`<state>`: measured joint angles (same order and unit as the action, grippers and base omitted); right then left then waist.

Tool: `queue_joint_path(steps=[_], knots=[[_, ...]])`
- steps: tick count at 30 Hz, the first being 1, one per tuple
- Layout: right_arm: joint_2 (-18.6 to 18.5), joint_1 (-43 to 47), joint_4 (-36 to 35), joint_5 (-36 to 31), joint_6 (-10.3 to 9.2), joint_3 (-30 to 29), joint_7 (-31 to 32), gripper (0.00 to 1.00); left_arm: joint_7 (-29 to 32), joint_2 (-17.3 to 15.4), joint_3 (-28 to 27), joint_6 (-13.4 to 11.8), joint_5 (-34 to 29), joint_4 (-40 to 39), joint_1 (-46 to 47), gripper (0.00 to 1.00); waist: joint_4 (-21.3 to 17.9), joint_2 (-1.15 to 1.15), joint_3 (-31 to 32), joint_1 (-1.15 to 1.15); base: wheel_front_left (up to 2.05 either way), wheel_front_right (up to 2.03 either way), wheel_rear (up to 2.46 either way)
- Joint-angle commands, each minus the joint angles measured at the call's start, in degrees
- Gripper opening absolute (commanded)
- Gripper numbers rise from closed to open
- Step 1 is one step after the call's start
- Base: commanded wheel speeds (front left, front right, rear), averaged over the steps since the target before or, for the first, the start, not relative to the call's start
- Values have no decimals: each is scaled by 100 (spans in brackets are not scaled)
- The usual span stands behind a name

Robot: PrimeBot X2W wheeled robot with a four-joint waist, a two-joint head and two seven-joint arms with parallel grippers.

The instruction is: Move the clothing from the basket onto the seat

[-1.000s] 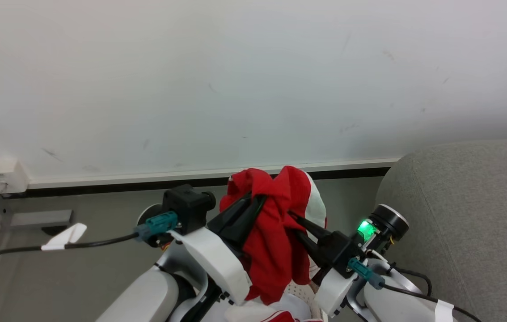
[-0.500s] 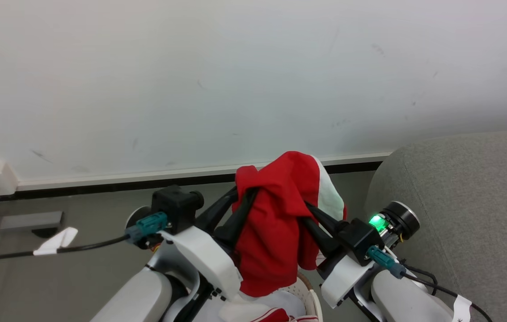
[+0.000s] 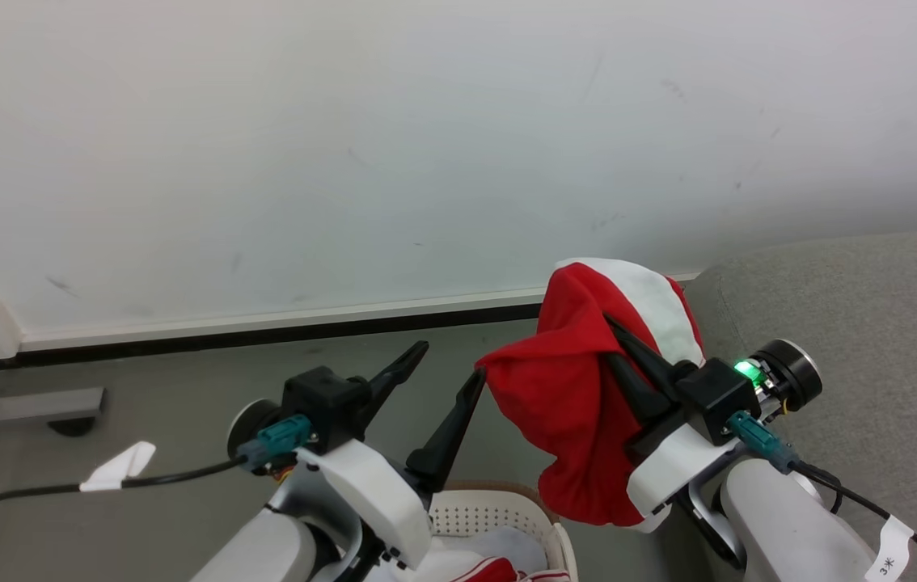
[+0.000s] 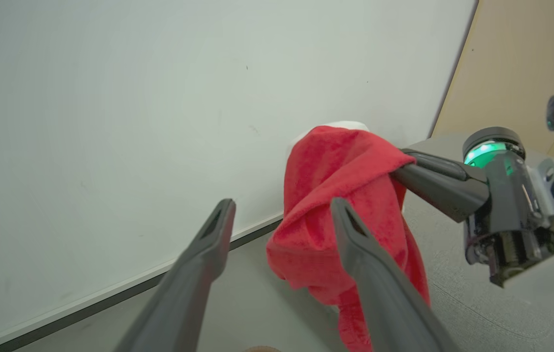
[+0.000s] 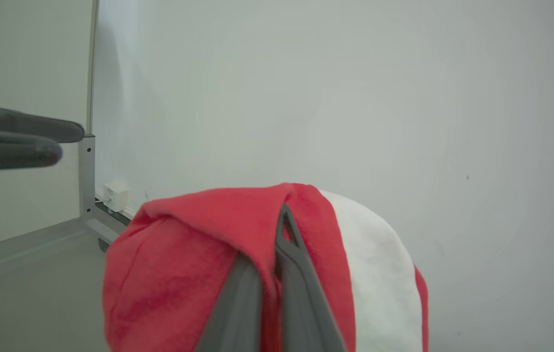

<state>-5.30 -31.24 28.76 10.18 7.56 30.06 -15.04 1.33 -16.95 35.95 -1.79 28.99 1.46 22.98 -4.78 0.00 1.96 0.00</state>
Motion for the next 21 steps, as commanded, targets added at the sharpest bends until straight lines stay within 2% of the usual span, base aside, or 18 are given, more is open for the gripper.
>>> queue_joint_path(steps=[1, 13, 21], knots=[[-38, 61, -42, -29, -14, -48, -21, 0, -72, -12, 16, 15, -52, 45, -84, 100, -23, 0, -3, 0, 0, 0, 0], [-177, 82, -190, -43, -14, -222, -21, 0, -169, 65, 117, 7, -29, 174, -108, 100, -282, 0, -31, 0, 0, 0, 0], [-431, 93, -407, -36, -14, -378, -21, 0, -240, 130, 177, -29, -11, 194, -134, 100, -720, 0, -168, 0, 0, 0, 0]])
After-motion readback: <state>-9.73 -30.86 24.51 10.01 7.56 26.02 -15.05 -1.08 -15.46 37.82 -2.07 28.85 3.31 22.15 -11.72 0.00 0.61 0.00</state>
